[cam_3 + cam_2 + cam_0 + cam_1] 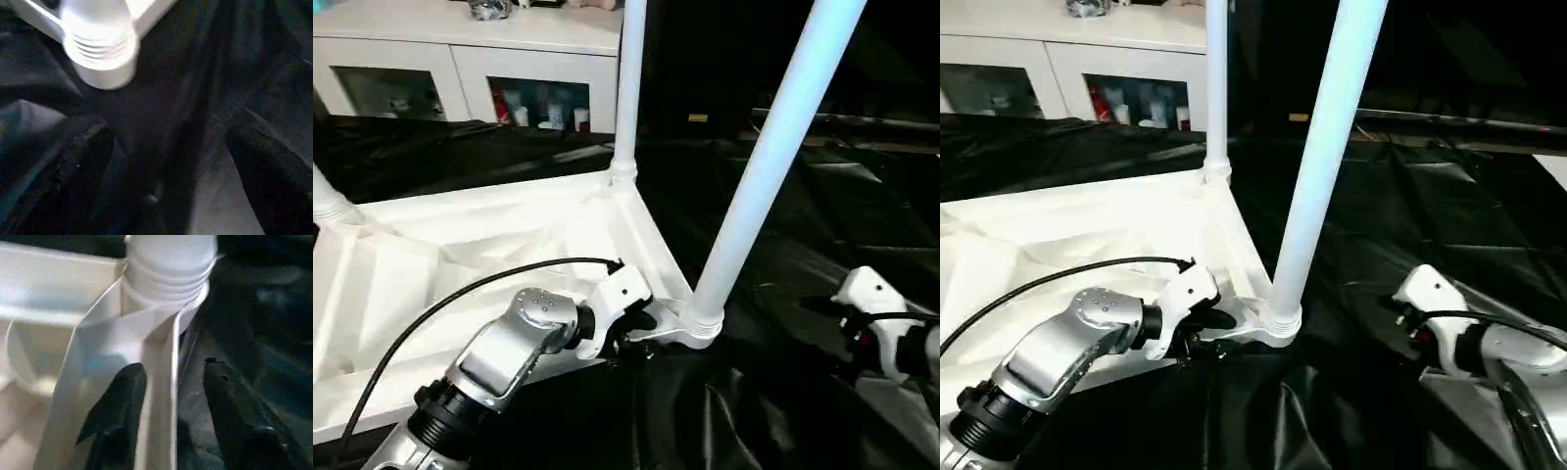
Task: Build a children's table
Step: Rotate leg to tighten
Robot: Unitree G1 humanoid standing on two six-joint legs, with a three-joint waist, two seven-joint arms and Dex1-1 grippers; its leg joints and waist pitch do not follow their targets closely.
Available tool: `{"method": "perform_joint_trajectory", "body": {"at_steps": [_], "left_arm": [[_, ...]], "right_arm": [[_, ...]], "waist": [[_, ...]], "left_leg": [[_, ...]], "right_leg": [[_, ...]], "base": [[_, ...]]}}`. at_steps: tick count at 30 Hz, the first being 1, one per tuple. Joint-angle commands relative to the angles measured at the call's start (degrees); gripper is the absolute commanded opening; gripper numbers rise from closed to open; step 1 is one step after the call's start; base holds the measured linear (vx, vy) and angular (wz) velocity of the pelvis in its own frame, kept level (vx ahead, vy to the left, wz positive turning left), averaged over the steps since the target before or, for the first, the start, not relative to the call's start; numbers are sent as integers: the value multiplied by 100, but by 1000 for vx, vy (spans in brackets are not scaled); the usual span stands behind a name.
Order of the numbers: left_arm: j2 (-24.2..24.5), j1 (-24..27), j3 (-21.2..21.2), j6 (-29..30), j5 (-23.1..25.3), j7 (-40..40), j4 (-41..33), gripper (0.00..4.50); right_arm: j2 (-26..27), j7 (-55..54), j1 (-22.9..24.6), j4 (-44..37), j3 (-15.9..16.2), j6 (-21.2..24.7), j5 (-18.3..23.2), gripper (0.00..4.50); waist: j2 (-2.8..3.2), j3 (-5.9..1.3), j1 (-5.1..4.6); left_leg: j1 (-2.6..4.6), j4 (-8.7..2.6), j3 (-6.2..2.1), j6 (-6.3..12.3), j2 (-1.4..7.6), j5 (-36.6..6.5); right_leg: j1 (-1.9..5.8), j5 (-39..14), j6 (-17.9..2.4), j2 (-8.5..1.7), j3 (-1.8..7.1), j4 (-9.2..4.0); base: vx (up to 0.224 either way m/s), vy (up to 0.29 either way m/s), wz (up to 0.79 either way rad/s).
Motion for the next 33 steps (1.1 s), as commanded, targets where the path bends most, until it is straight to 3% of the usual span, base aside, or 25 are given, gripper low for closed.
{"method": "perform_joint_trajectory", "body": {"at_steps": [1, 4, 14, 17, 18, 20, 21, 22, 24, 25, 26, 28, 33], "left_arm": [[-24, -97, -125, 135, 244, 219, -79, 171], [-23, -90, -113, 183, 308, 353, -77, 163], [63, -109, -147, 347, 303, 370, -198, 79], [158, -58, -164, 301, 268, 268, -256, 58], [205, -22, -143, 223, 237, 210, -273, 43], [419, 118, -7, -335, 101, -112, -258, 30], [507, 169, 42, -583, 48, -264, -232, 26], [601, 250, 117, -1063, -26, -489, -178, 26], [690, 339, 230, -1514, -128, -731, -93, 8], [731, 339, 276, -1494, -122, -723, -15, 8], [809, 325, 284, -1585, -91, -766, 89, 8], [930, 305, 355, -1802, -144, -964, 305, 8], [949, 193, 336, -2062, -178, -1126, 697, 8]], "right_arm": [[-63, 61, -116, -196, 97, 102, 60, 415], [-18, 94, -138, -230, 164, 104, 28, 415], [1, 136, -301, -327, 319, 210, 59, 415], [98, 90, -349, -284, 329, 53, 32, 415], [197, 31, -389, -269, 339, -9, 29, 415], [761, -261, -533, -119, 299, -127, 192, 431], [890, -303, -546, -64, 342, -182, 199, 441], [1005, -309, -538, -22, 424, -244, 197, 441], [1114, -300, -516, 6, 540, -322, 185, 449], [1178, -301, -519, 14, 580, -319, 209, 449], [1236, -261, -527, 17, 640, -318, 252, 449], [1296, -124, -568, 74, 849, -319, 254, 449], [1439, -38, -767, 486, 1123, -620, -92, 449]], "waist": [[-77, -262, 21], [-126, -254, 29], [-139, -246, 35], [-146, -281, 31], [-144, -296, 39], [-219, -278, -11], [-210, -276, -28], [-190, -283, -11], [-273, -266, -15], [-222, -279, -2], [-247, -270, -2], [-229, -251, 2], [-233, -228, -16]], "left_leg": [[44, -375, -258, 504, 588, -708], [41, -381, -251, 479, 579, -719], [26, -381, -248, 478, 571, -642], [1, -368, -251, 514, 568, -481], [1, -360, -252, 536, 572, -412], [-34, -368, -244, 651, 549, -338], [-61, -376, -251, 607, 547, -379], [-41, -372, -254, 591, 562, -386], [-25, -380, -226, 568, 563, -436], [9, -386, -222, 513, 583, -397], [10, -390, -220, 531, 580, -395], [13, -403, -212, 488, 579, -506], [-2, -448, -213, 219, 576, -817]], "right_leg": [[98, -398, -1417, -707, 333, -546], [92, -503, -1369, -718, 332, -560], [82, -563, -1293, -730, 340, -564], [91, -274, -1291, -719, 334, -522], [84, -128, -1296, -718, 333, -505], [43, 32, -1327, -708, 317, -489], [70, -86, -1307, -715, 307, -488], [58, -109, -1301, -722, 304, -489], [44, -149, -1260, -707, 314, -502], [15, -4, -1277, -685, 309, -457], [9, 22, -1275, -683, 308, -459], [-5, -100, -1270, -698, 317, -471], [11, -728, -1207, -737, 320, -521]], "base": [[0, 0, 0], [0, 0, 0], [0, 0, 0], [0, 0, 0], [0, 0, 0], [0, 0, 0], [0, 0, 0], [0, 0, 0], [0, 0, 0], [0, 0, 0], [0, 0, 0], [0, 0, 0], [0, 0, 0]]}}
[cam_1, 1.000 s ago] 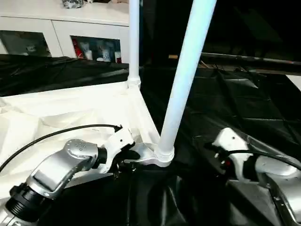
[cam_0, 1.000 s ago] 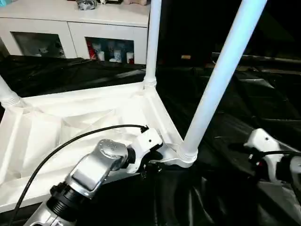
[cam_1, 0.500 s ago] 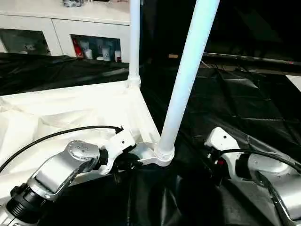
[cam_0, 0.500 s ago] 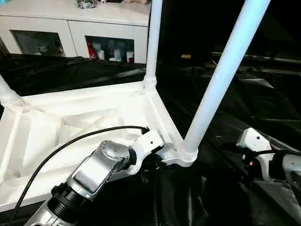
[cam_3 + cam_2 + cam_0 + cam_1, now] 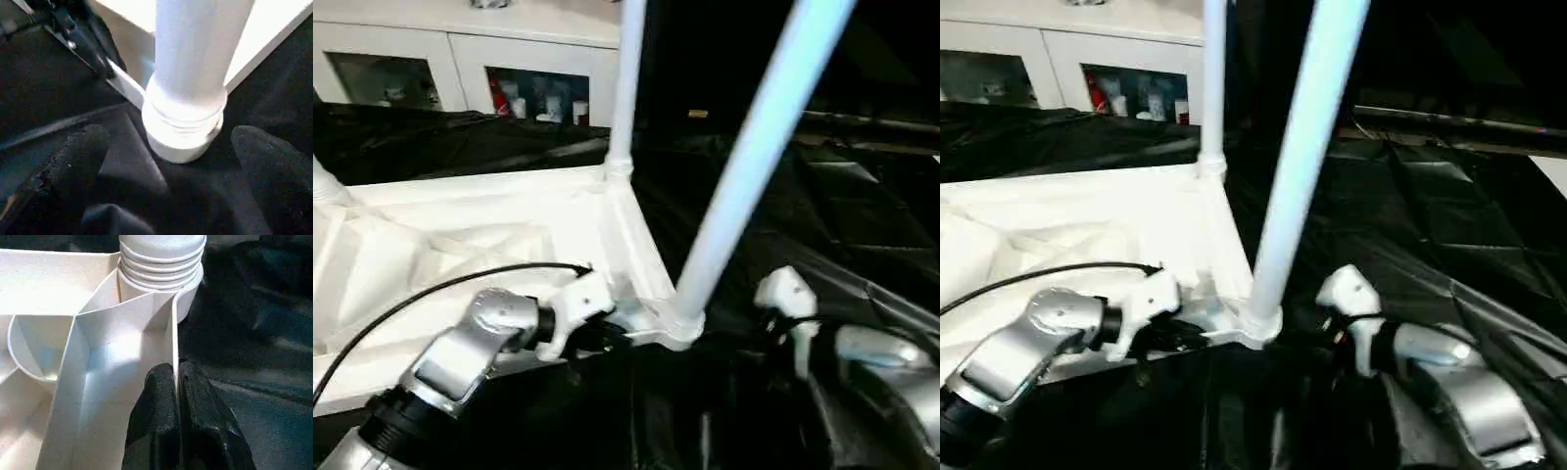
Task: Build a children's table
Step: Rotate leg to tighten
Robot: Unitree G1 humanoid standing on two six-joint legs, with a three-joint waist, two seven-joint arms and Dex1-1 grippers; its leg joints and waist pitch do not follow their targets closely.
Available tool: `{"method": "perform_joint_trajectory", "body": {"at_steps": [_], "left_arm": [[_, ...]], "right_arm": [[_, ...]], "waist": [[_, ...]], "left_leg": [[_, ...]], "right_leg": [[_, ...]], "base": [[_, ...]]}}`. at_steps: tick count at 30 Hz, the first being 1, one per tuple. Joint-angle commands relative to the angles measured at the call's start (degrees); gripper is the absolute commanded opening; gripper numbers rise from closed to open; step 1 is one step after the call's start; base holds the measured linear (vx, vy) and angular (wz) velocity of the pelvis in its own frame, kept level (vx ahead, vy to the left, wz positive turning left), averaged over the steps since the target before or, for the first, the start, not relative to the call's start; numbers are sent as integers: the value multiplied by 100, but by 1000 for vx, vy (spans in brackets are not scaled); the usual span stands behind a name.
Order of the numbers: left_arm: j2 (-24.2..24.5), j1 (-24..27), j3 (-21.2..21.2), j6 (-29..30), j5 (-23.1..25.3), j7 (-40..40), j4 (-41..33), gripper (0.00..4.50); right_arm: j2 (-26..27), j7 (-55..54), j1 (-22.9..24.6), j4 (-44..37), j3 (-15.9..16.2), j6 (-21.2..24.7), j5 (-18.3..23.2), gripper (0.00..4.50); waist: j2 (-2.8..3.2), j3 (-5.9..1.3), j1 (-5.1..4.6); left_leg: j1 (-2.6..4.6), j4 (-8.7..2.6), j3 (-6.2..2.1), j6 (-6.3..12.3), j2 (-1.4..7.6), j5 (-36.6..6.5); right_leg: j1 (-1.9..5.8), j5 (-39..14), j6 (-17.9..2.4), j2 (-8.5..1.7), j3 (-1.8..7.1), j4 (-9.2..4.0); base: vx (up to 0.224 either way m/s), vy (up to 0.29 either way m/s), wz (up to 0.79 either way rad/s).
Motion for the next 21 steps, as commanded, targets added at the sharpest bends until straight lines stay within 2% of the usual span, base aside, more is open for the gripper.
{"method": "perform_joint_trajectory", "body": {"at_steps": [1, 3, 5, 6, 9, 10, 13, 15, 19, 21], "left_arm": [[46, -40, -46, -290, -70, -123, 260, 8], [53, -51, -69, -354, -34, -160, 312, 8], [295, -142, -409, -360, 311, -362, 432, 8], [302, -157, -441, -382, 372, -364, 460, 8], [306, -177, -454, -448, 410, -462, 503, 8], [292, -182, -427, -504, 411, -503, 532, 8], [276, -195, -421, -560, 403, -506, 560, 8], [268, -201, -411, -579, 380, -517, 556, 8], [260, -223, -418, -643, 360, -525, 599, 8], [249, -211, -399, -667, 375, -536, 613, 0]], "right_arm": [[75, 38, -168, 205, 70, -205, -174, 449], [83, 41, -199, 254, 97, -242, -186, 449], [239, -45, -460, 496, 211, -342, -291, 449], [250, -40, -491, 532, 208, -355, -283, 449], [295, -44, -578, 665, 230, -429, -296, 449], [349, -28, -639, 796, 272, -500, -319, 449], [446, 22, -709, 955, 298, -569, -338, 449], [492, 90, -769, 1045, 351, -589, -355, 449], [581, 138, -908, 1309, 414, -717, -380, 449], [633, 185, -973, 1419, 449, -768, -403, 422]], "waist": [[-71, -278, 20], [-63, -280, 30], [-42, -288, 35], [-24, -294, 43], [-39, -304, 57], [-60, -315, 69], [-66, -322, 83], [-94, -323, 86], [-96, -317, 91], [-89, -320, 98]], "left_leg": [[75, -443, -252, 201, 573, -864], [84, -447, -247, 182, 578, -869], [88, -451, -250, 189, 577, -832], [100, -454, -247, 169, 582, -829], [123, -462, -240, 122, 601, -865], [121, -462, -239, 119, 603, -844], [113, -463, -238, 116, 602, -837], [105, -464, -234, 107, 598, -898], [106, -467, -237, 101, 597, -939], [105, -472, -239, 70, 606, -944]], "right_leg": [[81, -817, -1206, -707, 343, -558], [77, -794, -1206, -706, 349, -555], [68, -711, -1218, -706, 349, -542], [63, -662, -1243, -709, 348, -536], [55, -397, -1315, -700, 340, -511], [63, -315, -1346, -706, 331, -494], [76, -215, -1373, -716, 327, -484], [81, -260, -1373, -723, 327, -492], [73, -388, -1371, -726, 328, -503], [76, -412, -1359, -726, 332, -498]], "base": [[0, 0, 0], [0, 0, 0], [0, 0, 0], [0, 0, 0], [0, 0, 0], [0, 0, 0], [0, 0, 0], [0, 0, 0], [0, 0, 0], [0, 0, 0]]}}
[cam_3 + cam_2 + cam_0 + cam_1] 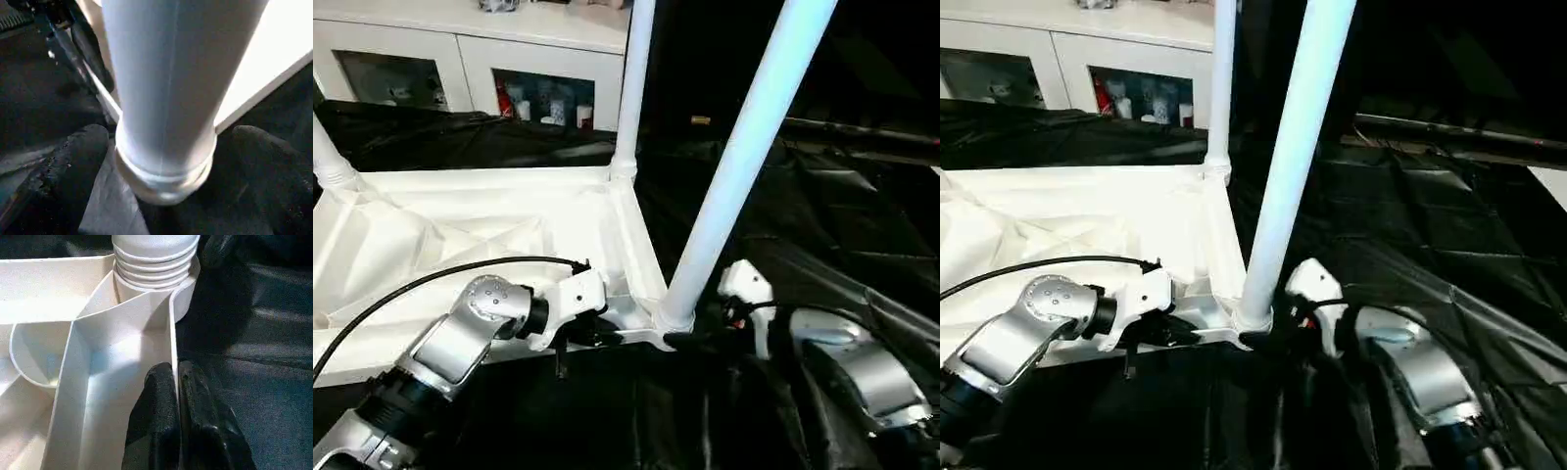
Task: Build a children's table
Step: Rotate leg to tighten
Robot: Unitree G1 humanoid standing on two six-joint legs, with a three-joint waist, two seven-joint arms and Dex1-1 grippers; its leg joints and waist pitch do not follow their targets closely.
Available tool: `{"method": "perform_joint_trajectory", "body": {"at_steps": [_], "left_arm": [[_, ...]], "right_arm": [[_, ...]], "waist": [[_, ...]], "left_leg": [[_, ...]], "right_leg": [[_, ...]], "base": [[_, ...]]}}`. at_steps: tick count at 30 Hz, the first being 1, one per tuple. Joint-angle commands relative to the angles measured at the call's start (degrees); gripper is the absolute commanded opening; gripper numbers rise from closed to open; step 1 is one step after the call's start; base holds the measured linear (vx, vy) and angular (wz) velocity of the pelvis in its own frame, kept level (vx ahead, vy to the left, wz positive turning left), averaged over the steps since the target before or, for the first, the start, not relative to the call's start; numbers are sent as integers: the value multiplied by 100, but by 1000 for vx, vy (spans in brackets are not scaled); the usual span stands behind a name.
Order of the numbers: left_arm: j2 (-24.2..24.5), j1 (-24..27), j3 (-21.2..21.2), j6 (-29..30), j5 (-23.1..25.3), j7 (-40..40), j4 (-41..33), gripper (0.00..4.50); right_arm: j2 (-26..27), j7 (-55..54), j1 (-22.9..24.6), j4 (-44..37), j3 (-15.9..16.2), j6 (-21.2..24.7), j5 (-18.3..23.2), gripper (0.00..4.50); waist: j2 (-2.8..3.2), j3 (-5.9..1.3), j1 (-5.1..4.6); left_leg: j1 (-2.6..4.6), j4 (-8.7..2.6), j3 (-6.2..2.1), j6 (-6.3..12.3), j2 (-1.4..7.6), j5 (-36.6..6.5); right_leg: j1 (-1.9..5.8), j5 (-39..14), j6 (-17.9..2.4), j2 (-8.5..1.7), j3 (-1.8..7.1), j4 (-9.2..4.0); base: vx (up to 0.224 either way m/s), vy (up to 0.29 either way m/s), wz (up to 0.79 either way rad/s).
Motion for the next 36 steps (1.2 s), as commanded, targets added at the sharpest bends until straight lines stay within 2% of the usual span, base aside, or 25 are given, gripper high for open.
{"method": "perform_joint_trajectory", "body": {"at_steps": [1, 3, 6, 7, 8, 9, 10, 11, 13, 16, 17, 20, 22, 23, 24, 25, 27, 28, 29, 30, 31, 34, 35, 36], "left_arm": [[26, 54, -154, 28, 142, -138, 172, 0], [24, 63, -143, 19, 143, -149, 178, 0], [32, 70, -138, 14, 135, -162, 184, 0], [35, 71, -137, 12, 133, -167, 185, 0], [34, 71, -141, 15, 131, -172, 187, 0], [32, 71, -145, 7, 137, -172, 200, 0], [32, 71, -145, 7, 137, -172, 200, 0], [32, 75, -152, 4, 141, -178, 210, 0], [19, 74, -152, -2, 145, -181, 226, 0], [3, 60, -137, 11, 157, -154, 265, 0], [-52, 30, -95, 22, 183, -38, 352, 0], [-237, -55, 24, 107, 212, 281, 535, 0], [-387, -132, 93, 192, 236, 517, 667, 0], [-568, -246, 126, 263, 309, 794, 846, 0], [-771, -380, 157, 371, 390, 1103, 1049, 0], [-1000, -536, 178, 466, 466, 1407, 1282, 0], [-1415, -815, 264, 628, 557, 1968, 1708, 0], [-1760, -1050, 362, 735, 600, 2402, 2053, 0], [-1760, -1050, 362, 735, 600, 2402, 2053, 0], [-2047, -1268, 397, 769, 656, 2700, 2344, 0], [-2098, -1310, 393, 765, 672, 2744, 2397, 0], [-2287, -1472, 363, 746, 740, 2857, 2593, 0], [-2349, -1533, 338, 685, 754, 2840, 2647, 0], [-2354, -1540, 331, 665, 759, 2821, 2654, 0]], "right_arm": [[24, 94, -140, 151, 23, -119, -65, 412], [69, 116, -183, 220, 50, -153, -80, 412], [133, 119, -243, 312, 77, -202, -90, 372], [150, 123, -263, 346, 82, -226, -93, 364], [155, 135, -273, 368, 90, -245, -97, 364], [155, 161, -277, 392, 107, -260, -103, 347], [155, 161, -277, 392, 107, -260, -103, 347], [161, 183, -272, 416, 138, -270, -123, 326], [179, 206, -278, 461, 138, -301, -152, 326], [214, 179, -300, 511, 112, -299, -161, 292], [258, 98, -311, 568, 81, -323, -178, 287], [460, -271, -334, 793, -41, -385, -214, 274], [639, -603, -356, 972, -122, -398, -253, 271], [870, -997, -389, 1199, -185, -390, -313, 271], [1106, -1374, -435, 1420, -230, -367, -370, 270], [1376, -1799, -513, 1662, -280, -300, -427, 269], [1834, -2531, -701, 2061, -381, -183, -506, 268], [2197, -3134, -913, 2402, -493, -96, -547, 268], [2197, -3134, -913, 2402, -493, -96, -547, 268], [2523, -3664, -1156, 2742, -588, -30, -578, 268], [2585, -3762, -1209, 2813, -604, -21, -584, 268], [2822, -4084, -1432, 3100, -655, -26, -635, 268], [2899, -4112, -1522, 3164, -655, -114, -656, 302], [2906, -4107, -1536, 3168, -667, -134, -654, 323]], "waist": [[15, -263, 13], [31, -269, 14], [17, -276, 17], [31, -277, 14], [-5, -274, 6], [18, -267, 18], [16, -264, 17], [9, -260, 15], [8, -259, 8], [-2, -259, 8], [-32, -256, -3], [-28, -233, -12], [-42, -214, -23], [-42, -214, -23], [-38, -186, -71], [-40, -190, -93], [-22, -186, -121], [2, -202, -142], [2, -202, -142], [-20, -224, -145], [11, -233, -160], [19, -242, -152], [19, -242, -152], [55, -247, -134]], "left_leg": [[104, -471, -256, 73, 601, -961], [108, -469, -253, 55, 604, -964], [99, -469, -256, 88, 602, -881], [106, -472, -256, 85, 604, -903], [106, -472, -250, 90, 603, -911], [106, -472, -251, 78, 605, -953], [107, -474, -250, 67, 604, -978], [110, -485, -254, 41, 611, -1041], [107, -485, -254, 28, 609, -1061], [110, -485, -252, 26, 610, -1062], [108, -485, -244, 43, 607, -1031], [117, -497, -247, -11, 604, -1184], [125, -512, -268, -147, 599, -1448], [125, -512, -268, -147, 599, -1448], [152, -535, -285, -311, 596, -1745], [174, -533, -321, -444, 606, -2018], [193, -555, -348, -596, 603, -2297], [189, -574, -379, -698, 597, -2421], [189, -574, -379, -698, 597, -2421], [169, -586, -403, -736, 600, -2456], [163, -615, -396, -780, 608, -2429], [167, -635, -363, -748, 604, -2327], [167, -635, -363, -748, 604, -2327], [183, -629, -347, -725, 610, -2319]], "right_leg": [[72, -417, -1364, -699, 357, -495], [66, -358, -1377, -702, 360, -496], [79, -173, -1391, -696, 356, -474], [73, -131, -1413, -693, 352, -472], [75, -150, -1419, -691, 352, -478], [72, -243, -1419, -704, 356, -485], [70, -291, -1411, -701, 356, -491], [70, -405, -1383, -700, 359, -499], [68, -465, -1369, -703, 364, -505], [65, -509, -1350, -704, 367, -510], [58, -536, -1344, -699, 364, -515], [34, -839, -1333, -712, 371, -547], [12, -1467, -1237, -742, 367, -599], [12, -1467, -1237, -742, 367, -599], [-38, -2015, -1147, -752, 358, -653], [-54, -2416, -1048, -790, 345, -690], [-106, -2613, -938, -788, 344, -708], [-108, -2661, -881, -794, 330, -699], [-108, -2661, -881, -794, 330, -699], [-82, -2577, -818, -806, 319, -706], [-96, -2250, -809, -791, 319, -693], [-96, -1647, -848, -765, 326, -668], [-96, -1647, -848, -765, 326, -668], [-105, -1504, -862, -778, 339, -677]], "base": [[0, 0, 0], [0, 0, 0], [0, 0, 0], [0, 0, 0], [0, 0, 0], [0, 0, 0], [0, 0, 0], [0, 0, 0], [0, 0, 0], [0, 0, 0], [0, 0, 0], [0, 0, 0], [0, 0, 0], [0, 0, 0], [0, 0, 0], [-58, 14, -4], [-61, 16, -4], [-58, 25, -9], [-58, 25, -9], [0, 0, 0], [0, 0, 0], [0, 0, 0], [0, 0, 0], [0, 0, 0]]}}
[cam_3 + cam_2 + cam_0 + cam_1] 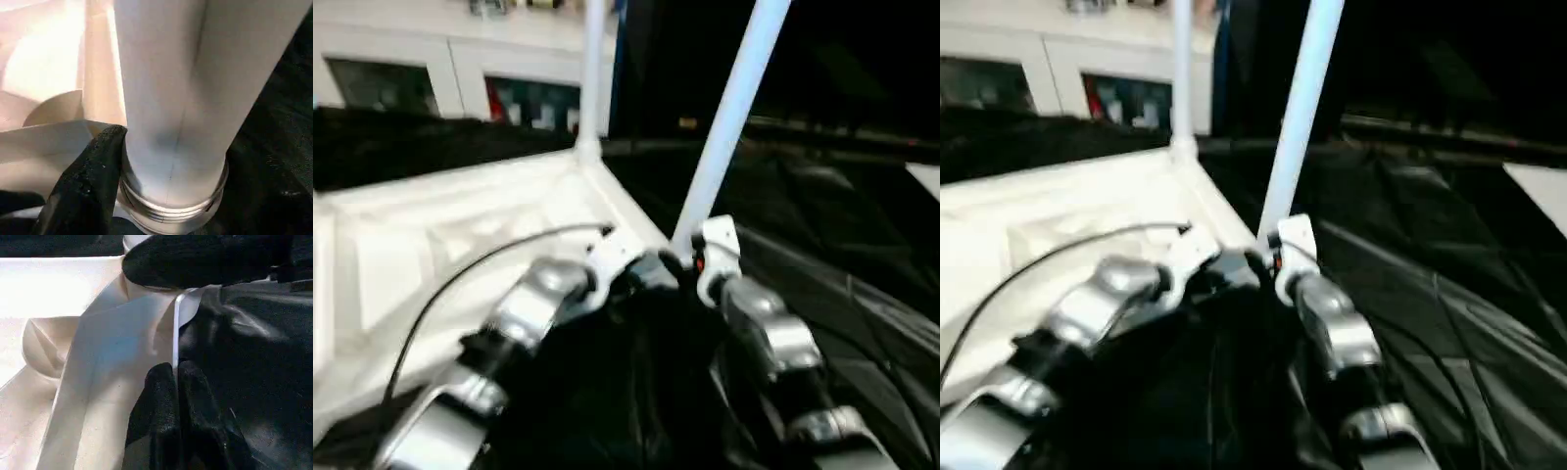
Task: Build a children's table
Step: Rotate leg to tighten
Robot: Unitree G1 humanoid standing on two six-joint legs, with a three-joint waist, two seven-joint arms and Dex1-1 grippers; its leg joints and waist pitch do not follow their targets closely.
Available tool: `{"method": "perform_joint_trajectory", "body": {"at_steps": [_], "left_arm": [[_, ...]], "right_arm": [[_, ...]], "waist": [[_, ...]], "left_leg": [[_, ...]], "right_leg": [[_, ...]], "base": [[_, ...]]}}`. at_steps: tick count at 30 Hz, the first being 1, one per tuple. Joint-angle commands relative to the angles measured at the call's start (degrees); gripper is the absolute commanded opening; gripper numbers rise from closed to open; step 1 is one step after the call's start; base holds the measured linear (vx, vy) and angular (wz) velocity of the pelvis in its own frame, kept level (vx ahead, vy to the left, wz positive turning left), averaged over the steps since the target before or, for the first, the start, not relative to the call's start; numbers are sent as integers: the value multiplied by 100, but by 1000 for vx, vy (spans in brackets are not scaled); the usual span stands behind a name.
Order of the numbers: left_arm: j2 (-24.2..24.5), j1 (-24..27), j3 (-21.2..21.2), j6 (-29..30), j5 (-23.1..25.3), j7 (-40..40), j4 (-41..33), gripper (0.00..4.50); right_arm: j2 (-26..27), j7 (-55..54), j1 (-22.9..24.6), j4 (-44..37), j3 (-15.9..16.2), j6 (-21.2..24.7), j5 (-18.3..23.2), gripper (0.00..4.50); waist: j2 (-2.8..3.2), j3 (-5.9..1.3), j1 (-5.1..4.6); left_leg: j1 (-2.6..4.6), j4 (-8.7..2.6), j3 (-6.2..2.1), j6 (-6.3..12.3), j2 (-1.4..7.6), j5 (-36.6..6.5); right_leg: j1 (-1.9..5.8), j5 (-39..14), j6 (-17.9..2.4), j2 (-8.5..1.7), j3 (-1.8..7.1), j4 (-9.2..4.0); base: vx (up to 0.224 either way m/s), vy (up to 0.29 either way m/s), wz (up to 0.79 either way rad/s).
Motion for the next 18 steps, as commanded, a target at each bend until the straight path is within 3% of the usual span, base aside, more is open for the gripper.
{"method": "perform_joint_trajectory", "body": {"at_steps": [1, 8, 9, 10, 11, 12, 13, 15, 16, 18], "left_arm": [[-236, -160, -89, -231, 158, 184, 271, 0], [115, 46, -179, -393, 74, -467, 30, 0], [141, 63, -183, -402, 61, -516, 3, 0], [457, 244, -256, -703, -86, -1144, -331, 0], [509, 275, -266, -733, -120, -1255, -394, 0], [730, 402, -300, -918, -249, -1747, -637, 0], [893, 488, -327, -1081, -339, -2086, -805, 0], [893, 488, -327, -1081, -339, -2086, -805, 0], [1050, 530, -344, -1213, -344, -2265, -930, 0], [1187, 564, -363, -1191, -385, -2432, -1110, 0]], "right_arm": [[357, 231, -27, 278, 252, 2, 15, 339], [-198, 1012, 148, -345, 300, 133, 82, 393], [-241, 1060, 166, -399, 304, 151, 92, 393], [-803, 1648, 362, -959, 377, 282, 171, 393], [-898, 1745, 394, -1044, 388, 296, 182, 393], [-1298, 2229, 527, -1360, 425, 284, 209, 393], [-1591, 2620, 629, -1577, 464, 234, 245, 393], [-1591, 2620, 629, -1577, 464, 234, 245, 393], [-1889, 3103, 751, -1813, 501, 229, 362, 393], [-2136, 3550, 868, -2018, 585, 240, 474, 393]], "waist": [[75, -228, -45], [56, -232, -7], [15, -227, 5], [1, -259, 14], [0, -271, 33], [0, -271, 33], [-10, -287, 61], [-13, -306, 86], [-8, -326, 103], [18, -376, 154]], "left_leg": [[165, -608, -342, -676, 612, -2361], [144, -606, -316, -501, 636, -2088], [127, -604, -316, -415, 644, -1966], [78, -599, -299, -295, 656, -1631], [69, -570, -270, -166, 657, -1311], [69, -570, -270, -166, 657, -1311], [56, -514, -233, 40, 637, -1003], [64, -463, -183, 286, 593, -561], [46, -448, -177, 392, 597, -313], [38, -396, -164, 497, 614, -33]], "right_leg": [[-49, -1626, -849, -726, 401, -587], [-35, -1509, -879, -739, 416, -589], [-10, -1492, -885, -743, 412, -585], [48, -1155, -867, -721, 406, -538], [53, -704, -901, -720, 405, -505], [53, -704, -901, -720, 405, -505], [80, -192, -1037, -716, 402, -456], [65, 367, -1192, -695, 397, -408], [86, 609, -1282, -695, 378, -370], [88, 1184, -1343, -646, 354, -274]], "base": [[0, 0, 0], [0, 0, 0], [0, 0, 0], [0, 0, 0], [0, 0, 0], [60, -19, -2], [67, -23, 2], [65, -26, 2], [0, 0, 0], [0, 0, 0]]}}
